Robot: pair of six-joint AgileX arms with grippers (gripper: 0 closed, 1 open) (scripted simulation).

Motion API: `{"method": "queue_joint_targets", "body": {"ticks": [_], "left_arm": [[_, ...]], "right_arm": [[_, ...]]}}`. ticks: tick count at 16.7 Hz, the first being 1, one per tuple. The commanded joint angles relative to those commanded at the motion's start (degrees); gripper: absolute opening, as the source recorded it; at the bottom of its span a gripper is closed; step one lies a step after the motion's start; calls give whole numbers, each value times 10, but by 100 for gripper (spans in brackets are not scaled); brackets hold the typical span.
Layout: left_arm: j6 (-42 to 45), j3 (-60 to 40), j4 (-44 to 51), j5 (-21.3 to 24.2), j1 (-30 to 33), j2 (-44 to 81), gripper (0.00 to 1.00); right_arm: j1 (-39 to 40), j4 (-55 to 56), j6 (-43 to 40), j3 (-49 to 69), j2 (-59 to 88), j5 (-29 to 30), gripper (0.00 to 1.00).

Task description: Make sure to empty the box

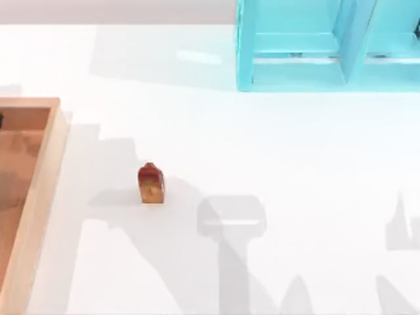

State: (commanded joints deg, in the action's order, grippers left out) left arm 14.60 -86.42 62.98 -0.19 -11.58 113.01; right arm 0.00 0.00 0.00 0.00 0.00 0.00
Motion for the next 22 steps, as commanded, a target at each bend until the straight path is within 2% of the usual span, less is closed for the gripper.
{"method": "queue_joint_targets", "body": {"ticks": [4,7,14,18,22], "left_arm": [[-1,-117,139,0,1,-10,0],[-2,-182,206,0,2,-21,0],[-9,-190,218,-1,8,-24,0],[-95,-128,187,-1,93,-47,0],[-257,-17,129,-2,254,-96,0]], "right_arm": [[0,0,0,0,0,0,100],[0,0,0,0,0,0,100],[0,0,0,0,0,0,100],[0,0,0,0,0,0,100],[0,0,0,0,0,0,100]]}}
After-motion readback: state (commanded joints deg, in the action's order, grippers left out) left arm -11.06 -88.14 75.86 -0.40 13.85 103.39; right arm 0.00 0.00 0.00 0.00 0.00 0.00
